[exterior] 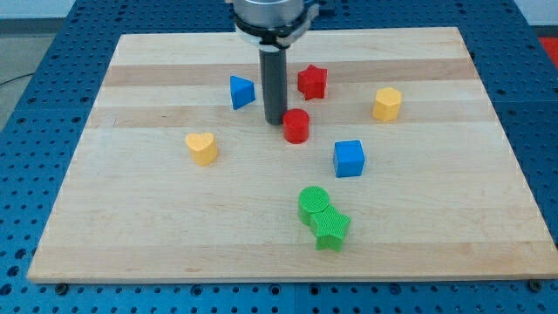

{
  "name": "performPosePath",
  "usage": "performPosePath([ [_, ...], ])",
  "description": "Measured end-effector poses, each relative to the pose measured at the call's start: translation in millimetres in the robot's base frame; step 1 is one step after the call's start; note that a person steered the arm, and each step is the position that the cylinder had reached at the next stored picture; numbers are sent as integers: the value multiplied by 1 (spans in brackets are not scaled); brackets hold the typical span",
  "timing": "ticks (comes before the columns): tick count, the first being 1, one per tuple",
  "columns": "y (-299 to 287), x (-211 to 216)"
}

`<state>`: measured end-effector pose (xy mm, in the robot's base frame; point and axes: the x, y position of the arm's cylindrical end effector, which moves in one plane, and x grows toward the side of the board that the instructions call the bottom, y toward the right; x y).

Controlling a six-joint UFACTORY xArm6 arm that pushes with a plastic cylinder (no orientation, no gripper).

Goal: Touch the top of the green circle

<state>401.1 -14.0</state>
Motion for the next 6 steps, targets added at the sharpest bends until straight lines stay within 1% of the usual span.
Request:
performPosePath([
  [1,17,14],
  [2,21,14],
  [4,16,84],
  [5,32,97],
  [6,51,97],
])
